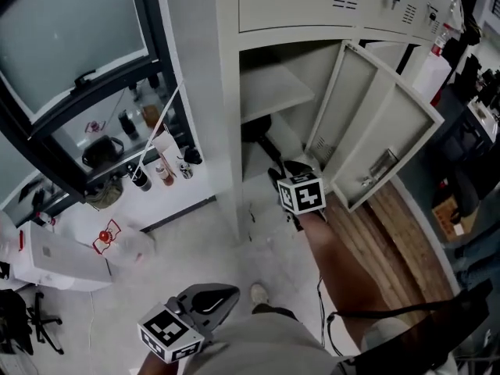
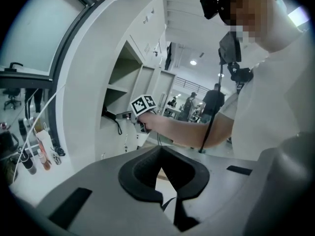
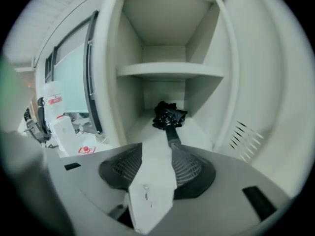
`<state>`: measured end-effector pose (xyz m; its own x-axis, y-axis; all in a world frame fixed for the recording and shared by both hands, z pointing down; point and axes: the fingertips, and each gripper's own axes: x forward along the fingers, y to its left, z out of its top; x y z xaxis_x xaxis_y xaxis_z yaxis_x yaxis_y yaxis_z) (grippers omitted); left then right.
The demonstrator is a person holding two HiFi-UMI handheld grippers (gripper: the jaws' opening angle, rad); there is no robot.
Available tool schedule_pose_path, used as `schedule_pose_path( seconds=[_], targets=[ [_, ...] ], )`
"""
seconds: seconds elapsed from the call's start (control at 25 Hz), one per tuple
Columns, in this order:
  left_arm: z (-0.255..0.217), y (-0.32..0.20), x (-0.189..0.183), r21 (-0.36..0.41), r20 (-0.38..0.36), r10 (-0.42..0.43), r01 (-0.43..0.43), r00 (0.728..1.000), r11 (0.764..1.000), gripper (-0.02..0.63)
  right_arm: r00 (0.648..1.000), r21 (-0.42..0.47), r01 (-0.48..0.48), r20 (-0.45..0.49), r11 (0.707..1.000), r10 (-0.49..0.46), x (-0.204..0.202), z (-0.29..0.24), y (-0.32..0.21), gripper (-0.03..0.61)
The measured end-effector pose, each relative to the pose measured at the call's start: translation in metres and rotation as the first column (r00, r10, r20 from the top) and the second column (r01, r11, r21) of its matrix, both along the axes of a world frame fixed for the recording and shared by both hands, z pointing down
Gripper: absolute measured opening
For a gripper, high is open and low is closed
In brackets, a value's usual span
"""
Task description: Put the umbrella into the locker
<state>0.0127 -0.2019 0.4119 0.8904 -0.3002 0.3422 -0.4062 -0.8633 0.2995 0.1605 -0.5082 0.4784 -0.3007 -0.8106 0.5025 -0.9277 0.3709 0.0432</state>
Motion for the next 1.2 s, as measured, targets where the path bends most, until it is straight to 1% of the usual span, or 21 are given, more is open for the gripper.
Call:
schedule_pose_path(
  seconds=[0.04,0.12,0.2,0.32,0.44,0.56,0.76,0.96,1.12,1.2],
  targets=[
    [-0.001,0.010,-0.006,0.003,-0.009,0.012,-0.012,1.000,1.000,0.010,1.000,0.009,-0.005,0.000,1.000,0.005,-0.002,-0.002,0.015,0.175],
    [-0.002,0.030,-0.020,0.008,-0.028,0.025,-0.025,0.999,1.000,0.009,1.000,0.021,-0.012,-0.006,1.000,0.012,-0.009,-0.005,0.049,0.097],
    [-0.002,0.049,-0.036,0.015,-0.035,0.031,-0.031,0.999,0.999,0.010,1.000,0.021,-0.017,-0.019,1.000,0.018,-0.017,-0.005,0.087,0.052],
    [0.000,0.079,-0.059,0.017,-0.042,0.045,-0.044,0.998,0.999,0.009,1.000,0.007,-0.003,-0.016,1.000,0.004,-0.036,-0.001,0.150,0.028],
    [0.005,0.109,-0.077,0.009,-0.060,0.057,-0.057,0.997,0.998,0.010,1.000,-0.014,0.024,0.005,1.000,-0.024,-0.062,0.011,0.217,0.020],
    [0.013,0.136,-0.092,0.000,-0.068,0.065,-0.065,0.996,0.998,0.010,0.998,-0.041,0.043,0.052,0.998,-0.041,-0.088,0.024,0.278,0.018],
    [0.026,0.171,-0.109,-0.003,-0.068,0.076,-0.076,0.995,0.997,0.010,0.994,-0.073,0.076,0.089,0.994,-0.070,-0.119,0.032,0.355,0.017],
    [0.032,0.193,-0.116,0.007,-0.076,0.082,-0.082,0.994,0.997,0.011,0.989,-0.058,0.125,0.093,0.990,-0.119,-0.145,0.028,0.397,0.017],
    [0.032,0.201,-0.124,0.013,-0.070,0.088,-0.087,0.994,0.996,0.011,0.982,-0.032,0.169,0.089,0.985,-0.166,-0.166,0.017,0.411,0.017],
    [0.033,0.202,-0.130,0.014,-0.067,0.073,-0.072,0.995,0.997,0.010,0.977,-0.023,0.197,0.091,0.980,-0.194,-0.178,0.013,0.415,0.017]
  ],
)
